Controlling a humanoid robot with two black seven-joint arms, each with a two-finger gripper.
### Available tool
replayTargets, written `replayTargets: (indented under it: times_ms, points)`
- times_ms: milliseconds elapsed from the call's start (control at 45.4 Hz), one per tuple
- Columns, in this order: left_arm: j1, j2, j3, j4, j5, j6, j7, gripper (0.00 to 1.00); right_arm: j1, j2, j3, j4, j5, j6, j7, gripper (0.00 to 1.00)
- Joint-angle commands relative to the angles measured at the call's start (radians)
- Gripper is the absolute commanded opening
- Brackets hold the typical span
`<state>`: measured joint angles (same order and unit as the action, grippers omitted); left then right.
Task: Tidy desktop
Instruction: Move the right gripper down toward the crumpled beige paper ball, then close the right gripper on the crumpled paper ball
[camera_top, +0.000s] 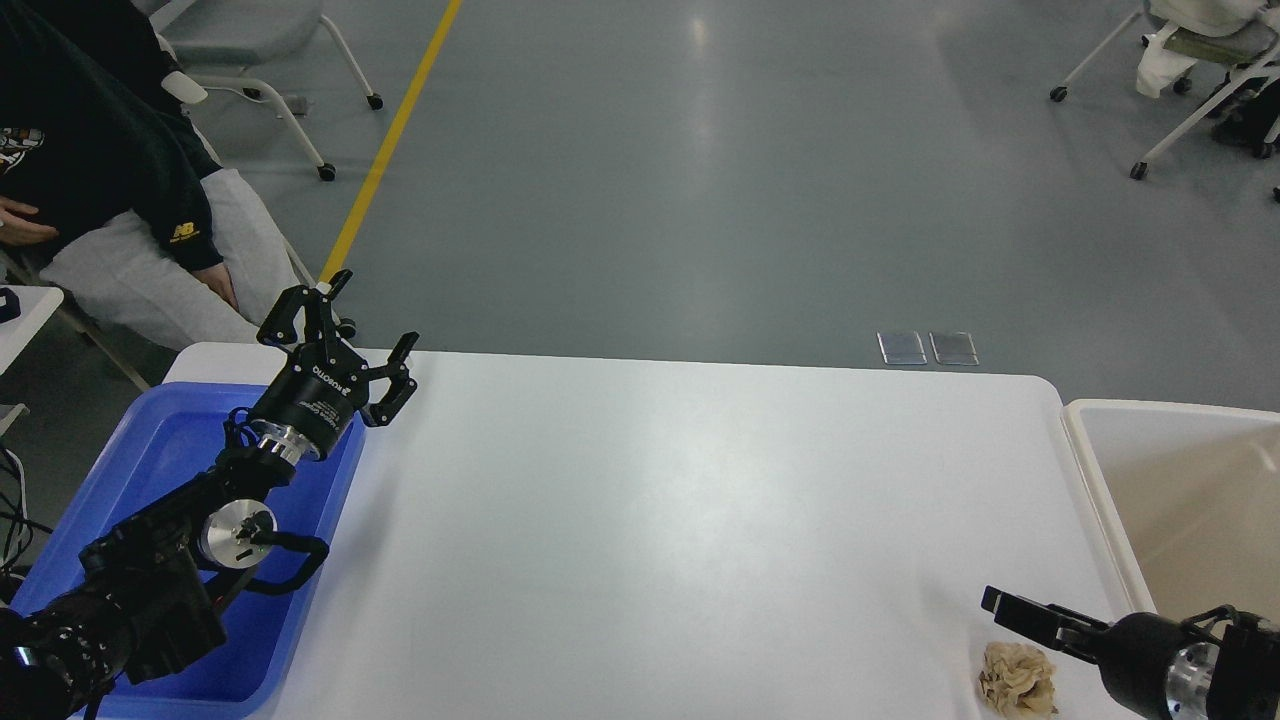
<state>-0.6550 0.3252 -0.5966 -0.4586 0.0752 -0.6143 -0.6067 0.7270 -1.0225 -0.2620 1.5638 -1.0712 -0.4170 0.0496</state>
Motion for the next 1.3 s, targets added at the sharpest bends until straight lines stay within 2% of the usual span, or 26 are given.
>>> replayTargets:
  times_ms: [0,595,793,1145,1278]
  points:
    - [0.0,0.0,0.0,0.0,0.0,0.001,-0.001,1.0,-0.031,0.054,-0.031,-0.065,-0.059,-0.036,0.007,1.0]
    - [0.0,0.0,0.0,0.0,0.0,0.001,-0.001,1.0,-0.087,0.168,-0.06,-0.232,-0.101,-0.039,0.007,1.0]
    - [0.0,0.0,0.0,0.0,0.0,-0.001,-0.001,1.0,-0.089,0.171,-0.062,-0.238,-0.105,-0.039,0.007,1.0]
    - [0.0,0.0,0.0,0.0,0.0,-0.001,-0.001,1.0,-0.101,0.186,-0.062,-0.238,-0.102,-0.051,0.029,0.99]
    - [0.0,0.0,0.0,0.0,0.0,0.001,-0.001,1.0,-0.101,0.186,-0.063,-0.24,-0.102,-0.055,0.053,0.92]
